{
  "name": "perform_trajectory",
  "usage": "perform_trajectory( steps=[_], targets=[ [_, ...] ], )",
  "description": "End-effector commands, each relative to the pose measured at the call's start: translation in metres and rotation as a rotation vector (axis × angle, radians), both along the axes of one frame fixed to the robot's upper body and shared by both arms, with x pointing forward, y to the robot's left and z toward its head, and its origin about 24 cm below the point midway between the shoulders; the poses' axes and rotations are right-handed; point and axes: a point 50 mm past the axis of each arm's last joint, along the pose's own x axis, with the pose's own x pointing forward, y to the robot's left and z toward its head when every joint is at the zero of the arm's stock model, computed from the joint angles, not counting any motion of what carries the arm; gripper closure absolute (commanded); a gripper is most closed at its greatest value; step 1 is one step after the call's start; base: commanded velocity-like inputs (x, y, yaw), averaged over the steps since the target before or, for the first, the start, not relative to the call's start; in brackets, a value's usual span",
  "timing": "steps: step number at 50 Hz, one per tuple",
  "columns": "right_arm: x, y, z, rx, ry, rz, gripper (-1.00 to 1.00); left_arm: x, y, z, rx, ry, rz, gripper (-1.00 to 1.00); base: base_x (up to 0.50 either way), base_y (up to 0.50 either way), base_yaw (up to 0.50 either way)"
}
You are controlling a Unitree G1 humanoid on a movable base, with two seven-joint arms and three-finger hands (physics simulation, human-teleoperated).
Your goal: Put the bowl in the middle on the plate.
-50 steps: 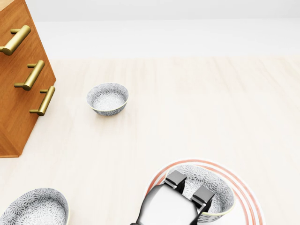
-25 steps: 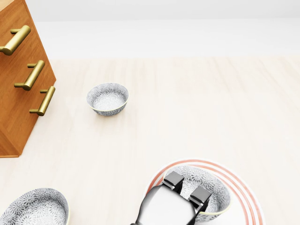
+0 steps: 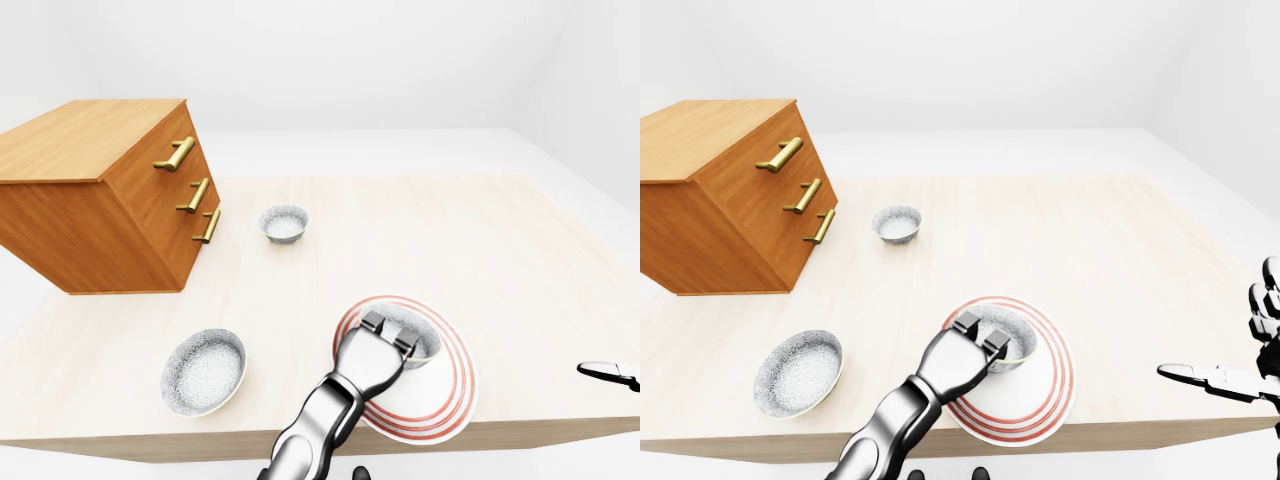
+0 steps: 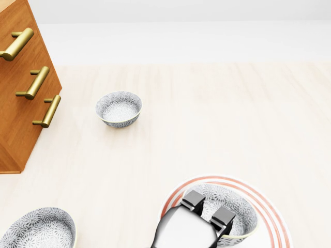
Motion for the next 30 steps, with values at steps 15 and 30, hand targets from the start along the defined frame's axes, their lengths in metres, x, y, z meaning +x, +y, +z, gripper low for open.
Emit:
perform_trajectory(
  steps=[15, 30],
  targets=[
    [0.0006, -0.0012, 0.0004, -0.001, 0.0, -0.004, -1.0, 0.0009, -0.0002, -0.0011, -0.02, -0.015, 0.009, -0.65, 0.0, 0.0, 0.0],
    [0.0005, -0.0013, 0.0009, -0.001, -0.004, -0.006, -1.0, 0.0022, -0.0007, 0.0061, -0.03, -0.022, 0.006, -1.0, 0.0, 0.0, 0.0]
  ],
)
